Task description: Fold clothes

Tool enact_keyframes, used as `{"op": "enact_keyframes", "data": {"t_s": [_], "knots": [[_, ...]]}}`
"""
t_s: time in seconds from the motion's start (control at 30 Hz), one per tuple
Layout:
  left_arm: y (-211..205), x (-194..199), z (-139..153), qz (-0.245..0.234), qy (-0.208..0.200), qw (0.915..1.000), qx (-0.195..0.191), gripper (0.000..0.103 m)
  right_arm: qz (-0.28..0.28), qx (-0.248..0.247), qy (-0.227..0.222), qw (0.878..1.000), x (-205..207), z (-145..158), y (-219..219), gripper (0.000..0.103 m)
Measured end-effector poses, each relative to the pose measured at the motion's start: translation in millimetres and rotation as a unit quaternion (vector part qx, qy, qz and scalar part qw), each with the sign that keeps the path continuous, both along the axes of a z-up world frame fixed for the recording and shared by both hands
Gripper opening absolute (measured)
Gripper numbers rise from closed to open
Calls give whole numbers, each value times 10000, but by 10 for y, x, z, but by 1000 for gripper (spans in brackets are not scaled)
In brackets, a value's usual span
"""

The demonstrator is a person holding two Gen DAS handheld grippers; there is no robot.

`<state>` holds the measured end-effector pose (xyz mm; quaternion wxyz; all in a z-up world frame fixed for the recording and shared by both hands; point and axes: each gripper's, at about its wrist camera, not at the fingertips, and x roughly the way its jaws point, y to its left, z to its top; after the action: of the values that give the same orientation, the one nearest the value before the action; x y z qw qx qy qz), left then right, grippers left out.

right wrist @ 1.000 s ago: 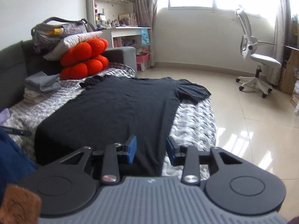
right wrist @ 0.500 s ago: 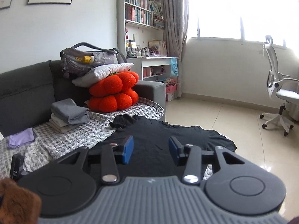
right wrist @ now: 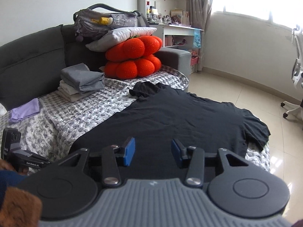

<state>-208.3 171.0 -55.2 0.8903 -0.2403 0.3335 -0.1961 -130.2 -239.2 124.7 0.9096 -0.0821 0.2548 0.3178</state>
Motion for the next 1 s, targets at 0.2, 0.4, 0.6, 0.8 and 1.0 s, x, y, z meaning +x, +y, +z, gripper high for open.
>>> {"op": "enact_keyframes", "data": {"t_s": [0.2,0.4,0.6,0.8,1.0], "knots": [[20,53,-69,375,121,9982,453,19,376,-339,99,9987,101,-60,293,48],[-84,157,-174,186,-50,9971,731,45,413,-153,253,9987,168,-142,291,51],[-196,216,-235,19,188,9959,886,3,341,-140,318,9988,183,-170,260,51],[-195,116,286,-246,-221,9995,6,1,504,-131,385,9979,203,-130,298,51],[-433,205,665,-557,-625,9963,-211,1,1102,-133,951,9893,243,-194,557,51]]}}
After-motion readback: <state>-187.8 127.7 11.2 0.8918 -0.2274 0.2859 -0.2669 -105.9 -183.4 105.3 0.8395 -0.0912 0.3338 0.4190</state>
